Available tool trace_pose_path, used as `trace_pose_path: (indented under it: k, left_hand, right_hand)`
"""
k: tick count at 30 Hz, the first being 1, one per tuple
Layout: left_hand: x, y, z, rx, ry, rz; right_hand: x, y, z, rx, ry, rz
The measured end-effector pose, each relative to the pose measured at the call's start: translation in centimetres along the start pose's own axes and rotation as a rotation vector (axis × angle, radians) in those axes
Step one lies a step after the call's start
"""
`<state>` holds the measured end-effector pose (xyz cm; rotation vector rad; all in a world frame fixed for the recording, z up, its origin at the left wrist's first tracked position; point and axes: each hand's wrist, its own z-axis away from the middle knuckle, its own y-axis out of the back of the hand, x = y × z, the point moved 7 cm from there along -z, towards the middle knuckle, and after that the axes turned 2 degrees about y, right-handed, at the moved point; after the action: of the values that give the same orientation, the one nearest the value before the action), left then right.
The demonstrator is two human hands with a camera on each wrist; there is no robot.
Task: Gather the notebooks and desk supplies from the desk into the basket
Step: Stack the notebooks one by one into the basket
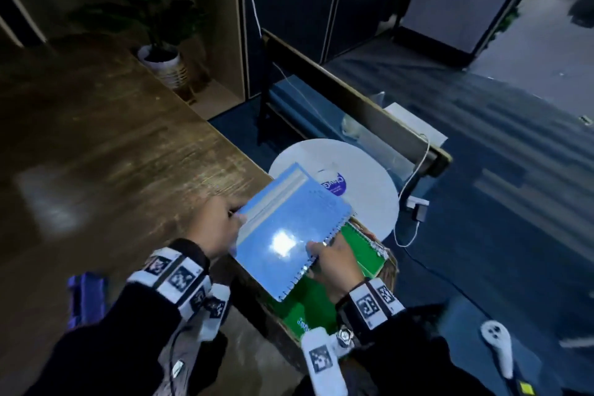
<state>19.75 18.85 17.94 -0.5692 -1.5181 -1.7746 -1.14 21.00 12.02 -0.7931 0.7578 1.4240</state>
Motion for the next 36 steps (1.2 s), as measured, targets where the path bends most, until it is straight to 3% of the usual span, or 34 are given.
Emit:
trace_pose_path:
  k: [3, 6, 8, 11, 14, 20, 24, 28, 30, 32, 36]
  left_hand:
    - [0.3, -5.0, 0.2, -0.119, 0.021, -0.161]
    - [-0.6, -8.7, 0.6, -0.194, 0.055, -0.319]
    - [-1.1, -10.3, 1.0, -0.231, 0.086, -0.38]
    - [-1.6, -11.1, 1.3, -0.228, 0.108, -0.437]
    - [-1.6, -11.0, 2.0, -0.235, 0.123, -0.492]
    - [-1.6, -9.6, 4.7, -0.223, 0.049, -0.371]
    - [-4.3, -3.2, 8.6, 0.132, 0.094, -0.065]
    - [-12.3, 1.8, 15.5, 0.422, 0.271, 0.14]
    - [-17.1, 2.8, 19.7, 0.497, 0.426, 0.166]
    - [-21.2, 3.4, 23.9, 0.582, 0.587, 0.116]
    - [-26.2, 3.1, 29.1, 0.649, 0.737, 0.002]
  right_hand:
    - [2.8, 4.6, 0.7, 0.154, -0.106, 0.063]
    - [4.1, 6.9, 1.8, 0.203, -0.255, 0.058]
    - [3.8, 7.4, 2.4, 0.196, -0.235, 0.264]
    - [4.3, 7.7, 2.0, 0.197, -0.213, 0.187]
    - [5.9, 7.2, 1.9, 0.233, -0.324, 0.01]
    - [3.1, 4.8, 2.5, 0.187, -0.144, 0.23]
    - [0.3, -1.8, 4.6, -0.008, 0.164, 0.403]
    - [-0.9, -13.8, 7.7, -0.411, 0.502, 0.671]
    - [0.8, -20.0, 8.3, -0.598, 0.526, 0.845]
    - [2.6, -25.4, 8.1, -0.692, 0.559, 1.001]
    - [5.6, -34.5, 7.7, -0.848, 0.761, 1.324]
